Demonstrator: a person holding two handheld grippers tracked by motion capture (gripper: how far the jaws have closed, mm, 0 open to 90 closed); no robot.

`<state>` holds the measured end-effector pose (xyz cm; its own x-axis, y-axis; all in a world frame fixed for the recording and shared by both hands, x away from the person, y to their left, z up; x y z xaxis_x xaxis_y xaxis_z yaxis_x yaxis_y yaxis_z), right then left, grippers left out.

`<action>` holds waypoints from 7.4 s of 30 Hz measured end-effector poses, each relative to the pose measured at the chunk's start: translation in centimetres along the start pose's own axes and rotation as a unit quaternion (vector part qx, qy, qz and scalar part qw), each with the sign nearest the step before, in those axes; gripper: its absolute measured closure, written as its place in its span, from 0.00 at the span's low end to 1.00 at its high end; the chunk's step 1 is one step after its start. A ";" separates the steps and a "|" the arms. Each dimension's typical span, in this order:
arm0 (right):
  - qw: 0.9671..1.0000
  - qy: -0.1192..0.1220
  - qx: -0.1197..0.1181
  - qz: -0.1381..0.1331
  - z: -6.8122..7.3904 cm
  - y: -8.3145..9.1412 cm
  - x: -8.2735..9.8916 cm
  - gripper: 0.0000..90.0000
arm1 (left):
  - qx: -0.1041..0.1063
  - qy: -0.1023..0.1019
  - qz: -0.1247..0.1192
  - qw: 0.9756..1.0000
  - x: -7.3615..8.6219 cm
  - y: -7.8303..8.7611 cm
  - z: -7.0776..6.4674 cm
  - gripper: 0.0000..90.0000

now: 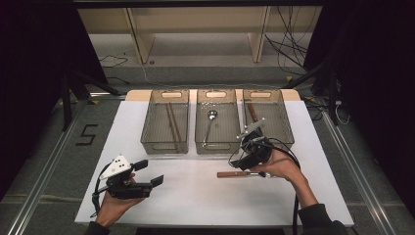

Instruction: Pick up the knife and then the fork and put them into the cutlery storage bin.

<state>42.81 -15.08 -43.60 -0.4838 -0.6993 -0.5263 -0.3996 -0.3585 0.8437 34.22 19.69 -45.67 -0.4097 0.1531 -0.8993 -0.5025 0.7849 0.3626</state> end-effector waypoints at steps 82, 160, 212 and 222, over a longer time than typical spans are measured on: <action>0.969 0.145 -0.002 0.198 2.0 -5.3 2.3 0.86 | 0.001 -0.004 0.003 1.000 0.0 -0.1 0.0 0.17; 0.974 -0.178 0.090 -0.110 -10.3 5.8 -3.6 0.87 | -0.004 -0.005 -0.004 1.000 -0.2 0.2 0.2 0.17; 0.928 -0.315 0.178 -0.093 -15.7 0.2 0.1 0.85 | -0.003 -0.005 -0.006 1.000 -0.2 0.1 0.2 0.17; 0.923 -0.323 0.195 -0.078 -16.0 0.5 0.3 0.62 | -0.003 -0.004 -0.006 1.000 -0.2 0.0 0.2 0.17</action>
<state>54.93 -25.32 -41.61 -0.7098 -0.0988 -0.6975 -0.6922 -0.0858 0.7166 34.43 19.79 -45.52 -0.3971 0.1493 -0.9055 -0.5112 0.7834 0.3534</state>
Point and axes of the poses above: each handheld gripper's, and its own axes: y roughly backward along the jaws, x roughly out of its underside, z roughly to its left, the point moved 4 cm from there along -y, roughly forward along the jaws, and after that the axes turned 9 degrees about x, right-handed, at the moved point
